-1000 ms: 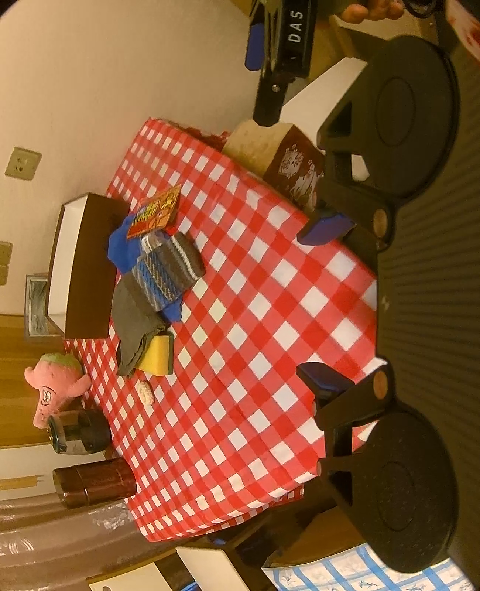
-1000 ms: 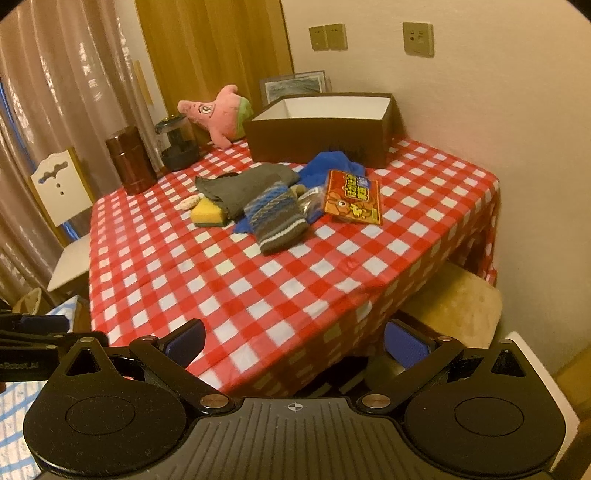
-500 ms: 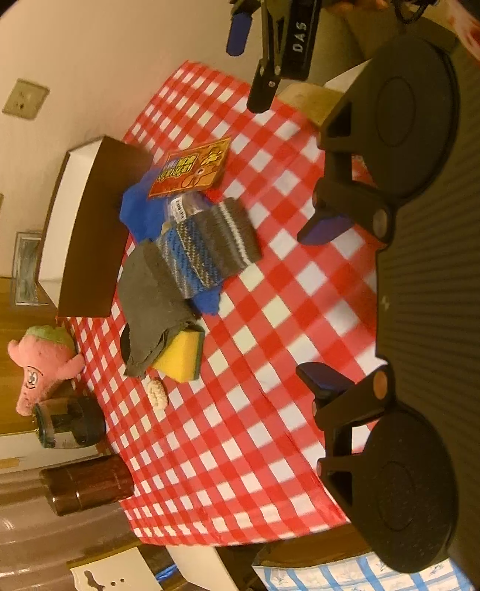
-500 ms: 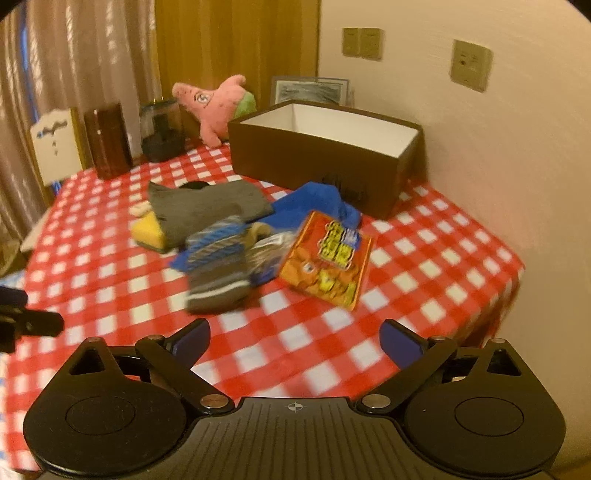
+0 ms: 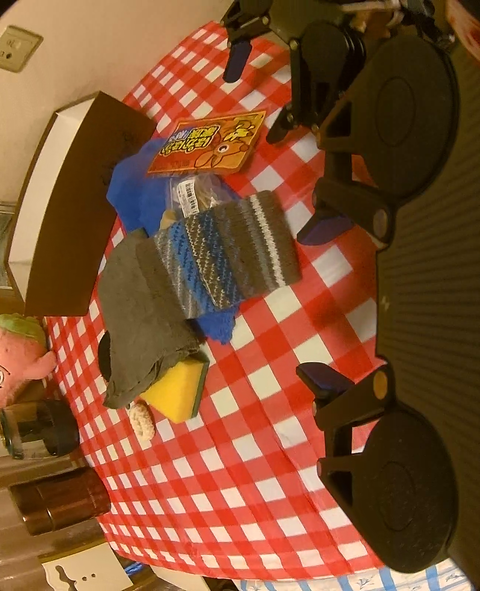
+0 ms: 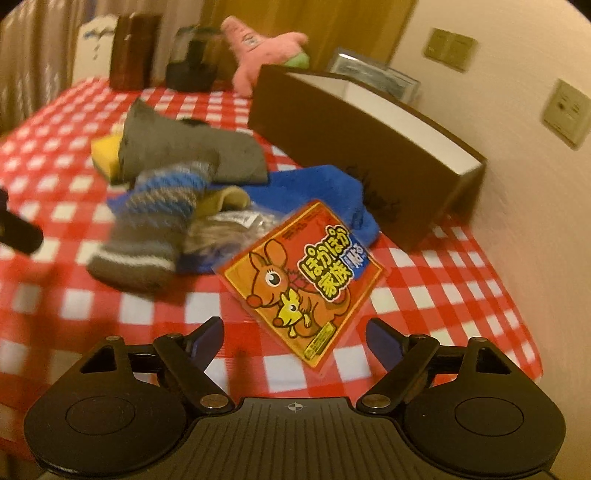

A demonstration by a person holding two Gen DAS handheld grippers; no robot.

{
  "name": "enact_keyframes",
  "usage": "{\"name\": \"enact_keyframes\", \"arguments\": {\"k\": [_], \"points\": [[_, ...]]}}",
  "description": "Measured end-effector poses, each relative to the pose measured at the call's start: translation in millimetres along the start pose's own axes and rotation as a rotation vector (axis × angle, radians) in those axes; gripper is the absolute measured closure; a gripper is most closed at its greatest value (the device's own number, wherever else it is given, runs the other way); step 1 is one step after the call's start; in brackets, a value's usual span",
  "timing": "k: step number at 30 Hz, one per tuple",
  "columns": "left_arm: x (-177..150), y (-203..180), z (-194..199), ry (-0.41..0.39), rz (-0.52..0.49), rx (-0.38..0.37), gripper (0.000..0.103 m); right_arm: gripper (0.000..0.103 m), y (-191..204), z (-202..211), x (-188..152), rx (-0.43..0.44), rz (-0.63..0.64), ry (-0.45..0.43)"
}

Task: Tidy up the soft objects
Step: 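Grasp the orange kangaroo packet with the right gripper while the left gripper approaches the striped sock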

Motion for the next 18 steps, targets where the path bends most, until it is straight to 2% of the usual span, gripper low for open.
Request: {"name": "enact_keyframes", "arguments": {"k": [6, 10, 14, 18], "points": [[6.7, -5.0, -16.4, 0.016, 0.020, 0.015, 0.035, 0.025, 6.5, -28.3, -5.8, -0.066, 0.150, -0.066], [10.2, -10.2, -23.9, 0.022, 0.029, 0.016, 0.035, 0.025, 12.3, -35.6, -6.2, -0.111, 0.228, -0.157], [13.9, -17.4, -29.4, 0.026, 0.040, 0.002, 0.035, 0.026, 13.6, -42.7, -2.4, -0.169, 0.253, -0.204], [18.7, -24.4, -33.8, 0.022, 0.037, -0.004, 0.035, 0.047, 12.4, -50.9, -3.4, -0.208, 0.283, -0.203]]}}
Point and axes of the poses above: each gripper's, at about its wrist camera, not at the fingertips, and z roughly against the way its jaws point, y to its left, x to its top, the point moved 7 cm from there along -z, roughly the way its jaws point, and after that the axes turned 4 degrees about -y, right-handed, at the moved point
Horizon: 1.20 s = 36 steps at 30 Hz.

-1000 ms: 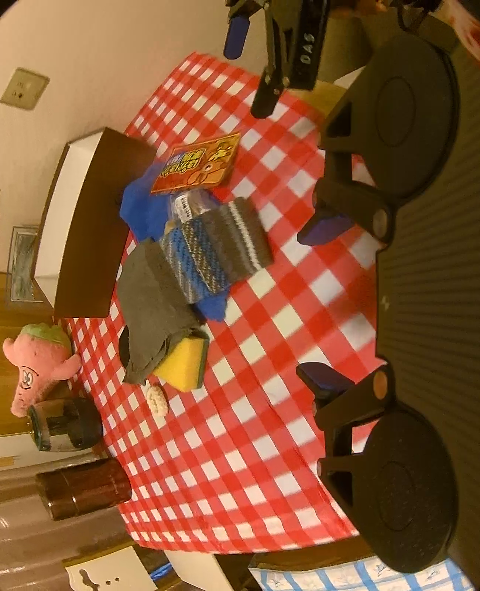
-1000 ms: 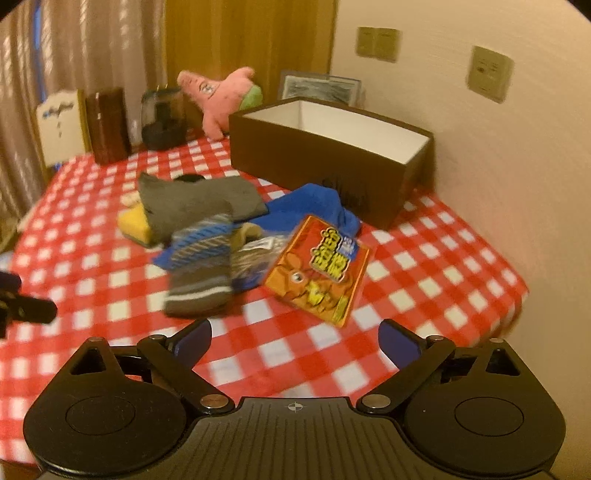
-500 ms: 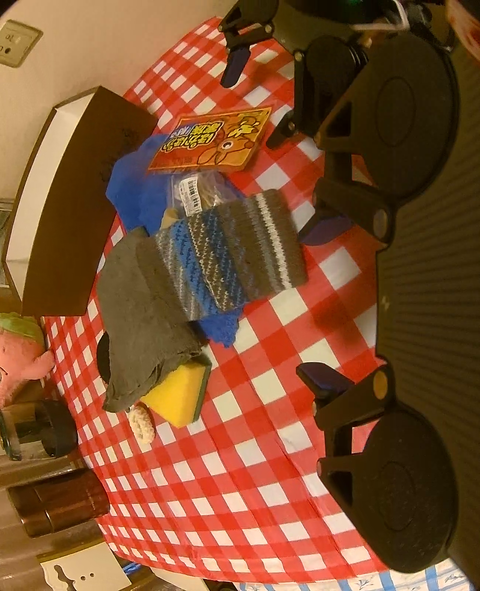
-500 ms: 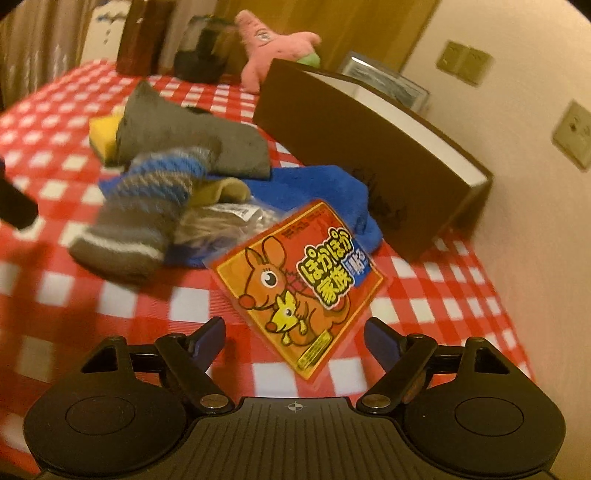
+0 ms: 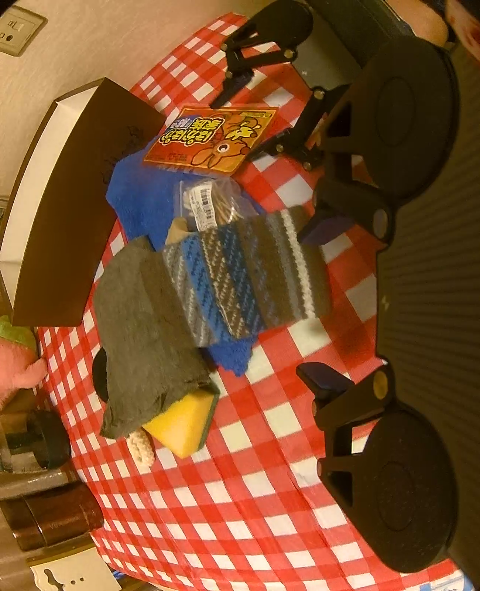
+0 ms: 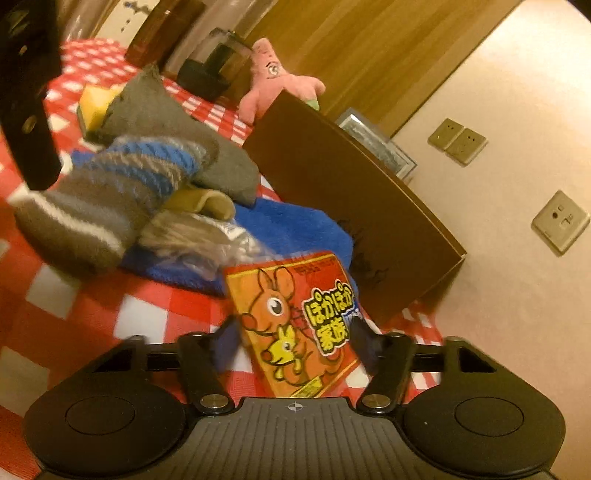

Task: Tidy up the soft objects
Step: 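Grasp the orange kangaroo packet with the right gripper while the left gripper approaches the striped sock, then grasp the striped knitted sock with the left gripper while the right gripper lifts the packet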

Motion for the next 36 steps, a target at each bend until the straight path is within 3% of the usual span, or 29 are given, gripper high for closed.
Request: {"name": "enact_keyframes", "arguments": {"k": [3, 8, 11, 14, 19, 23, 25, 29, 36], "points": [[2.6, -3.3, -3.7, 0.002, -0.004, 0.000, 0.035, 0.047, -5.6, -1.7, -1.6, 0.013, -0.018, 0.008], [6.1, -8.4, -10.2, 0.002, -0.013, -0.001, 0.035, 0.048, 0.9, 1.6, -2.8, 0.010, 0.083, -0.030], [7.2, -10.3, -13.7, 0.005, -0.012, -0.007, 0.035, 0.096, 1.8, -3.6, -5.9, 0.042, 0.073, -0.003], [9.8, -14.5, -14.8, 0.000, -0.015, -0.017, 0.035, 0.099, -16.9, 1.9, -4.0, 0.059, -0.061, -0.024], [15.1, -28.1, -18.8, -0.008, -0.035, -0.049, 0.035, 0.100, -83.3, 16.6, -0.5, 0.105, -0.533, -0.025], [19.4, -37.2, -22.1, -0.011, -0.060, -0.068, 0.035, 0.100, -131.4, 27.7, -13.8, 0.057, -0.796, 0.004], [21.2, -40.6, -23.8, -0.010, -0.071, -0.073, 0.035, 0.099, -148.2, 29.6, -22.7, 0.005, -0.838, 0.030], [22.3, -42.9, -28.3, -0.001, -0.087, -0.074, 0.035, 0.099, -161.9, 22.0, -41.5, -0.004, -0.881, 0.085], [23.3, -40.6, -32.0, 0.009, -0.091, -0.074, 0.035, 0.095, -154.4, -7.0, -44.4, 0.034, -0.728, 0.154]]}}
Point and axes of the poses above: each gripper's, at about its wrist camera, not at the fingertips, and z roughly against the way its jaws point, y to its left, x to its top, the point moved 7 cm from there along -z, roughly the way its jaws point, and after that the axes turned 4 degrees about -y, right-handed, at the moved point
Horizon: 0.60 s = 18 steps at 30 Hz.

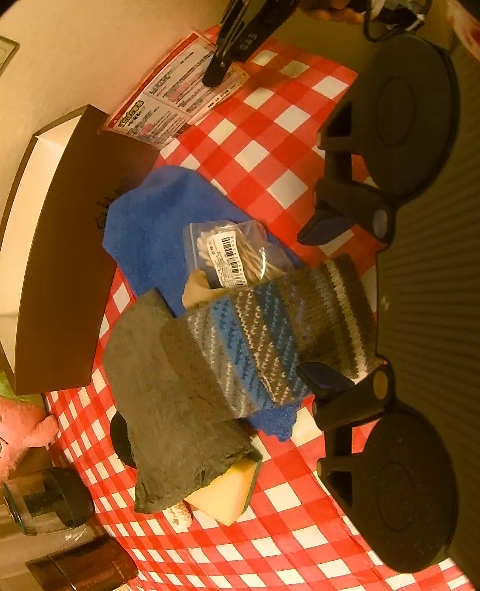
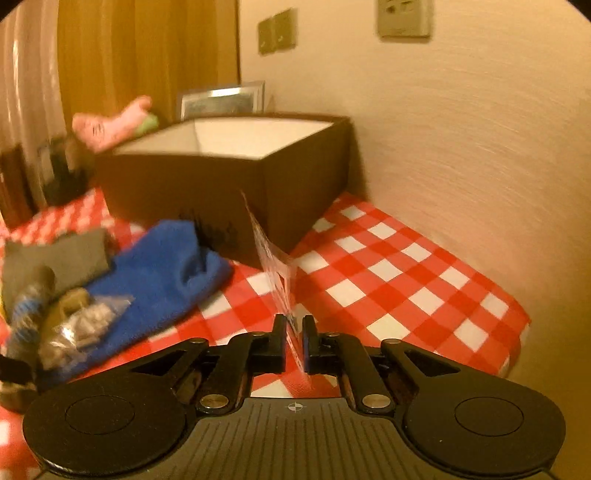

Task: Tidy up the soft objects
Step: 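Grasp the striped knitted sock with the left gripper while the right gripper lifts the packet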

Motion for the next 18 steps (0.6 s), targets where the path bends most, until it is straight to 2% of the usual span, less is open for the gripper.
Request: {"name": "enact_keyframes", "arguments": {"k": [9, 13, 15, 17, 18], "points": [[4.5, -3.3, -8.5, 0.000, 0.026, -0.019, 0.035, 0.096, 8.7, -10.0, -0.9, 0.046, 0.055, 0.031], [5.6, -4.1, -18.2, -0.001, 0.020, 0.007, 0.036, 0.096, 10.8, -8.5, 0.8, 0.058, 0.044, 0.042], [5.5, -1.2, -18.7, -0.007, 0.015, 0.014, 0.040, 0.096, 10.2, -8.0, 0.6, 0.062, 0.033, 0.050], [4.9, 3.9, -17.6, -0.008, 0.014, 0.017, 0.056, 0.096, 9.1, -6.4, 1.0, 0.070, 0.021, 0.058], [4.5, 6.5, -16.6, -0.010, 0.015, 0.014, 0.058, 0.096, 9.0, -5.5, 1.6, 0.076, 0.015, 0.064]]}}
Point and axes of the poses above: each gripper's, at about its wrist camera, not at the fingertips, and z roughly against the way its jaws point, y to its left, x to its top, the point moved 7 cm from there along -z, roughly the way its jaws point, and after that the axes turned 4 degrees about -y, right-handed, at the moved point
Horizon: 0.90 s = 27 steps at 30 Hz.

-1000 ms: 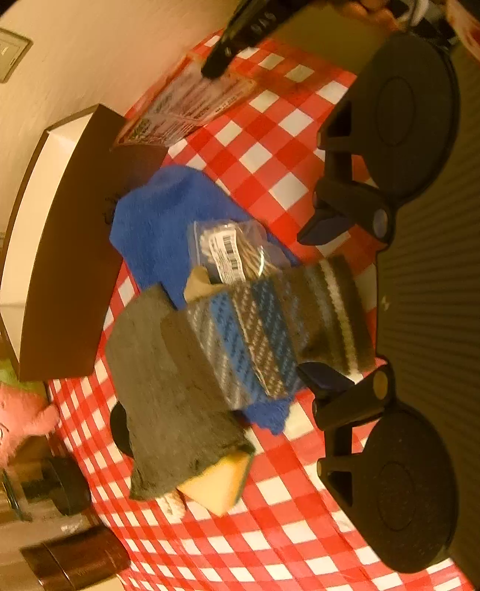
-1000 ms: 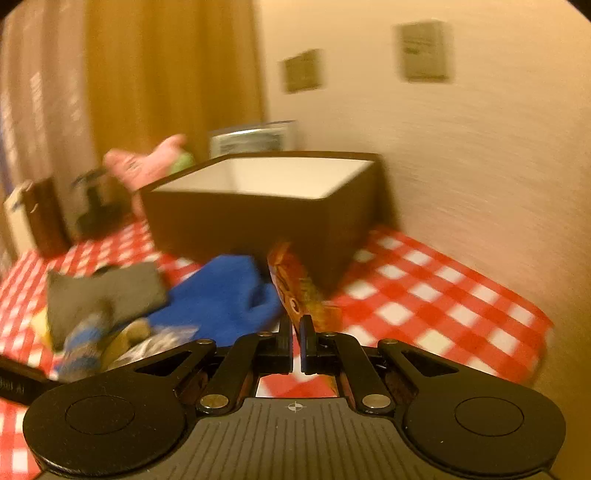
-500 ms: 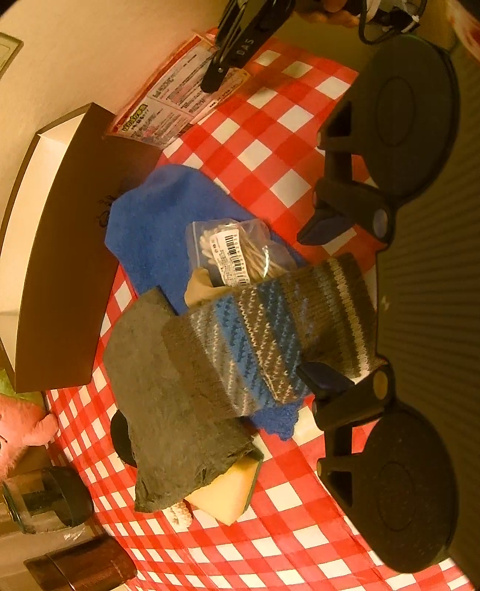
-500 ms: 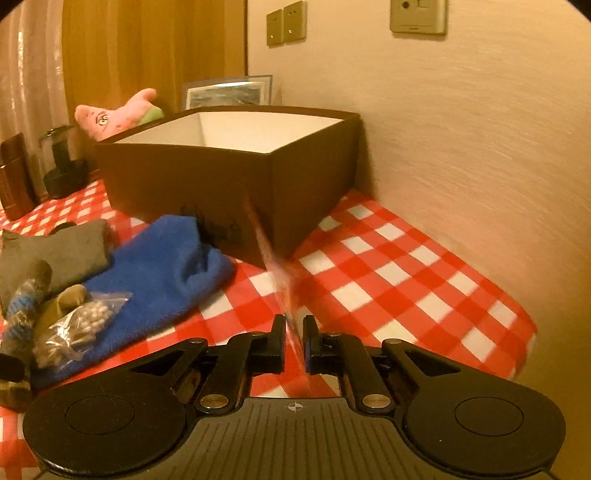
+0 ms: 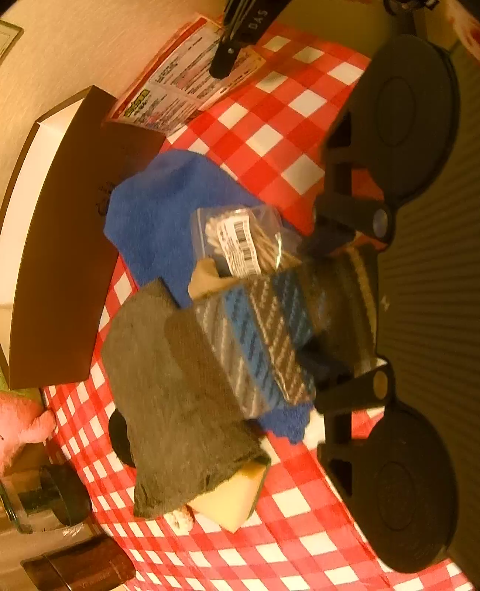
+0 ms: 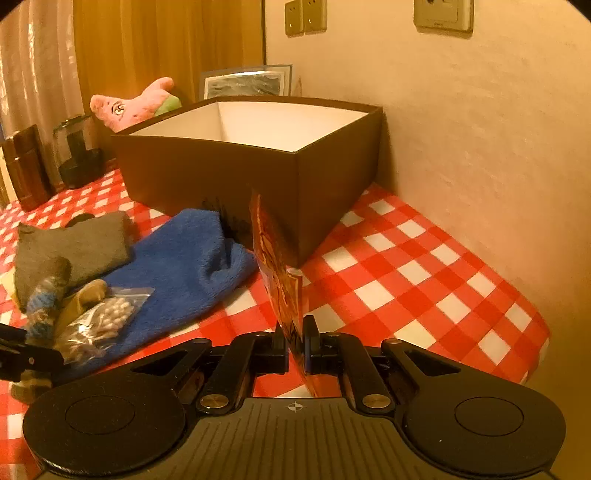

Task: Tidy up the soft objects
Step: 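Grasp the striped knitted sock with the left gripper while the right gripper lifts the packet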

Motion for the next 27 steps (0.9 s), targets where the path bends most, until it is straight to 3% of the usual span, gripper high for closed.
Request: {"name": "enact_keyframes", "arguments": {"k": [2, 4, 5, 18, 27], "points": [[-0.4, 3.9, 1.8, 0.002, 0.011, -0.021, 0.079, 0.097, -0.2, 1.9, 1.5, 0.005, -0.012, 0.006], [-0.8, 7.2, 4.9, 0.000, 0.023, -0.038, 0.091, 0.098, 0.3, 4.7, 4.5, 0.011, -0.023, 0.004], [-0.9, 8.1, 7.0, -0.005, 0.021, -0.040, 0.093, 0.099, 0.9, 6.3, 5.9, 0.012, -0.028, 0.000], [19.1, 22.2, 67.0, -0.126, -0.052, -0.064, 0.096, 0.101, 22.3, 59.0, 19.0, 0.012, -0.041, -0.033], [51.4, 25.0, 105.3, -0.209, -0.140, -0.151, 0.096, 0.101, 45.3, 104.8, 49.8, -0.011, -0.091, -0.115]]}}
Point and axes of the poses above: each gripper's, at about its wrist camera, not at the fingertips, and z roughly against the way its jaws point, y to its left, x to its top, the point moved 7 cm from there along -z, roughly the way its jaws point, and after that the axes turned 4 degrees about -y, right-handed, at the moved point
